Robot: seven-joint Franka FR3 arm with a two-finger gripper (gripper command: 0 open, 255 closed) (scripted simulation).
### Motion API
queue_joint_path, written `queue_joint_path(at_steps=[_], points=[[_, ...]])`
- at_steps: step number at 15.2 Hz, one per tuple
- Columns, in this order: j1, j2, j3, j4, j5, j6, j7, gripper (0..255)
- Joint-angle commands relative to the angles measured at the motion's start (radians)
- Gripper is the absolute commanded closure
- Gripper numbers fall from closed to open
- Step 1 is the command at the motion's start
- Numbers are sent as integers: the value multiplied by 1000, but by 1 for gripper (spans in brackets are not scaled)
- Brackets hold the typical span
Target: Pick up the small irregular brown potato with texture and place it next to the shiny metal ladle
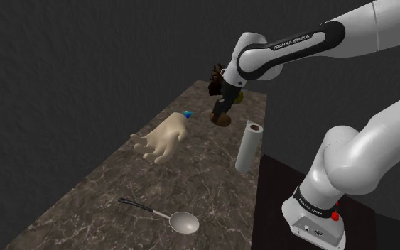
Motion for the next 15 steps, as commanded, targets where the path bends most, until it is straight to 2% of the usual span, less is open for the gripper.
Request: queue_joint_path(at_steps=[1,8,15], points=[[21,-10,41,-12,10,10,55,255],[102,17,181,-2,54,58,235,255],[172,100,314,68,73,101,417,255]])
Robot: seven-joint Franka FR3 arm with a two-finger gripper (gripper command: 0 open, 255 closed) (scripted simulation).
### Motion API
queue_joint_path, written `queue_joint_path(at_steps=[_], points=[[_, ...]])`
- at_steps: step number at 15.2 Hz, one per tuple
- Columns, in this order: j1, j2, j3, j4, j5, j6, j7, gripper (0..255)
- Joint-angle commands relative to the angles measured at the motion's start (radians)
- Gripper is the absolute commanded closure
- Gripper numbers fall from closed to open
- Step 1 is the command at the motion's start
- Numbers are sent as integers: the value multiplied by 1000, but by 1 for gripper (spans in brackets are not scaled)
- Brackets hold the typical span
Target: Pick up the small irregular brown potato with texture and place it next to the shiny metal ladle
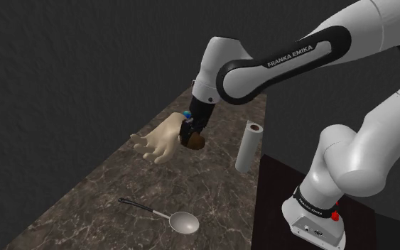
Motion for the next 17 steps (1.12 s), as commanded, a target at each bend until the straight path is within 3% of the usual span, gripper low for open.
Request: queue_joint_path(at_steps=[1,17], points=[[20,29,43,30,0,9,63,255],[41,168,69,-41,32,222,53,255]])
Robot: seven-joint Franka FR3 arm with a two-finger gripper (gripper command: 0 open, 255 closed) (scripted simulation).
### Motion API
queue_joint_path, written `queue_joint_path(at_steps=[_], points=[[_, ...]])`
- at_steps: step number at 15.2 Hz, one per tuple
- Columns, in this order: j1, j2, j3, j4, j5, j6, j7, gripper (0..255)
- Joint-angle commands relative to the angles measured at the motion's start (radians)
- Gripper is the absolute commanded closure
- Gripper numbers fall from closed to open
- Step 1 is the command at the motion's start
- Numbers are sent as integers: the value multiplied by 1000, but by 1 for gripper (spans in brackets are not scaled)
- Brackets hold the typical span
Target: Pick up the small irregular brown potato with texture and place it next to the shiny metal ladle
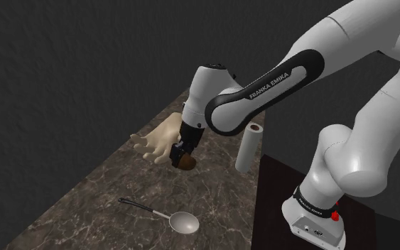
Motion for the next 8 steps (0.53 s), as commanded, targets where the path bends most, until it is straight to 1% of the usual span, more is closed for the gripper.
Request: queue_joint_path(at_steps=[1,8], points=[[3,20,1,-13,7,33,-7,255],[10,101,3,-38,34,139,-36,255]])
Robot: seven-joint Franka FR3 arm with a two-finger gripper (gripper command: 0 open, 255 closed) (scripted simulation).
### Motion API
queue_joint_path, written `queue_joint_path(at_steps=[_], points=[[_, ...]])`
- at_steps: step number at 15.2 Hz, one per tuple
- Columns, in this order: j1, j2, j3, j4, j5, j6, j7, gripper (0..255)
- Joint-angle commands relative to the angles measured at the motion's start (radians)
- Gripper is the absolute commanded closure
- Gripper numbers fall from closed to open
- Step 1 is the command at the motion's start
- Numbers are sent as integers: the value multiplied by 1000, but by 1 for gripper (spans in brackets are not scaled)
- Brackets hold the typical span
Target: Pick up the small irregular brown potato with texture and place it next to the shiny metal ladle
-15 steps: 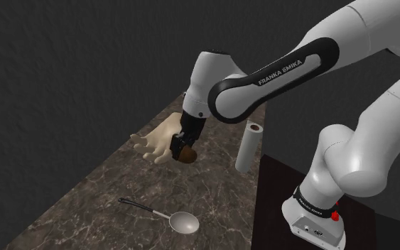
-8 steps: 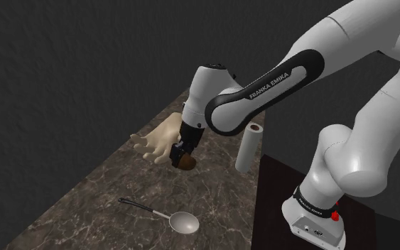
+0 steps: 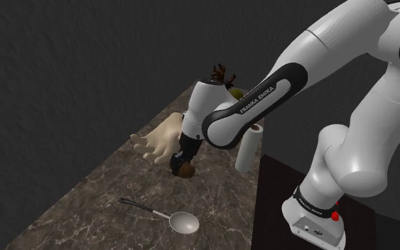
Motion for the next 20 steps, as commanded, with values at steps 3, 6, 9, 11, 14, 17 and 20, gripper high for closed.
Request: queue_joint_path(at_steps=[3,6,9,11,14,17,20], points=[[3,25,1,-8,10,34,-10,255],[3,26,1,-8,10,34,-10,255],[3,26,1,-8,10,34,-10,0],[3,26,1,-8,10,34,-10,0],[3,26,1,-8,10,34,-10,0],[-8,-84,-8,-9,-11,-76,5,0],[-11,-111,-11,-6,-16,-106,8,0]])
